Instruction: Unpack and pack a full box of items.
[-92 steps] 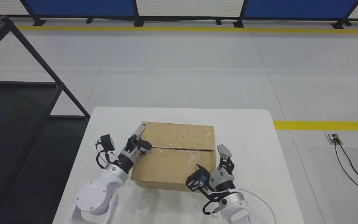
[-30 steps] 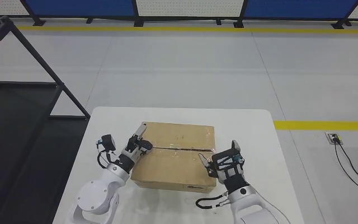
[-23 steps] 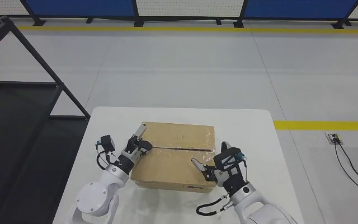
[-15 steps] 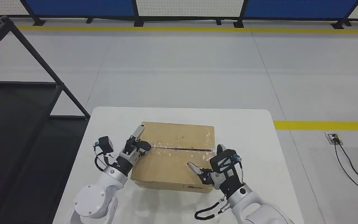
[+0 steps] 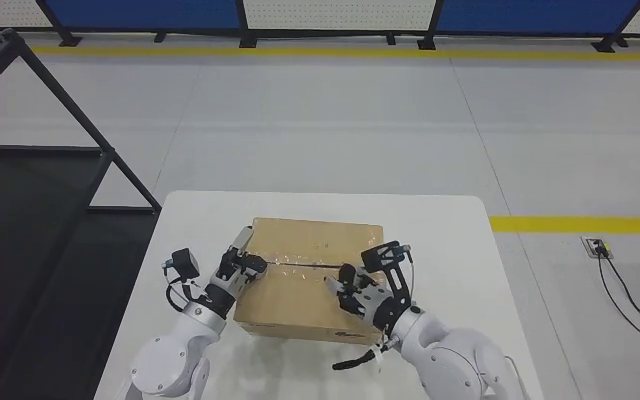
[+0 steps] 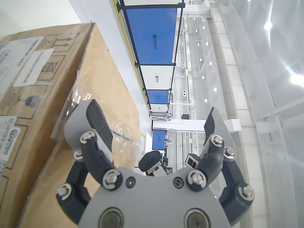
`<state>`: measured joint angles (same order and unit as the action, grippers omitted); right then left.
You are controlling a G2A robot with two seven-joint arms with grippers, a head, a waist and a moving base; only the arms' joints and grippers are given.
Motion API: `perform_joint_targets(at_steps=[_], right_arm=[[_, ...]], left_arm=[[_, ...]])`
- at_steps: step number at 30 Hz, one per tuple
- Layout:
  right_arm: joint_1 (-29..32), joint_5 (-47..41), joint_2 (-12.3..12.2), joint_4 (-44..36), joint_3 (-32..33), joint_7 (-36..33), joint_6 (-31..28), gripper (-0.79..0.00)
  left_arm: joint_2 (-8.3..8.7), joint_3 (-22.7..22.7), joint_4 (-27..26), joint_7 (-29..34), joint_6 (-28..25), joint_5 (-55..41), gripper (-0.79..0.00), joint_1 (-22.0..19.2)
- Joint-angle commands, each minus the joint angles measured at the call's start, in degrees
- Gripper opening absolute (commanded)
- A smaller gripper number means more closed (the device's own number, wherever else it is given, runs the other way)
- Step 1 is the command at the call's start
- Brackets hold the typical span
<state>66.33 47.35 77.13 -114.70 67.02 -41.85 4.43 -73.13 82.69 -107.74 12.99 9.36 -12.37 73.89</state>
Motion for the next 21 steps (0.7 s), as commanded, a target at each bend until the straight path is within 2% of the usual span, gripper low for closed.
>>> perform_joint_targets(at_steps=[1, 4, 7, 14, 21], right_arm=[[-0.01, -0.03, 0.00, 0.00, 0.00, -0.08, 0.02, -0.785], [0.35, -0.20, 0.01, 0.51, -0.59, 0.34, -0.58, -0.785], [-1.81, -2.13, 0.50, 2.14, -2.63, -0.40, 1.89, -0.785], [-14.44, -12.09, 2.90, 11.65, -7.19, -4.96, 14.79, -0.785], [-22.49, -17.03, 4.55, 19.85, -10.19, -6.63, 20.37, -0.785]], left_arm=[[0.00, 0.00, 0.03, 0.02, 0.01, 0.01, 0.000, -0.03], [0.00, 0.00, 0.03, 0.02, 0.01, 0.01, 0.000, -0.03], [0.00, 0.00, 0.03, 0.02, 0.01, 0.01, 0.000, -0.03], [-0.03, 0.12, 0.20, -0.56, -0.65, -0.05, 0.000, 0.31], [-0.07, 0.01, 0.30, -0.55, -1.02, -0.52, 0.000, 0.13]])
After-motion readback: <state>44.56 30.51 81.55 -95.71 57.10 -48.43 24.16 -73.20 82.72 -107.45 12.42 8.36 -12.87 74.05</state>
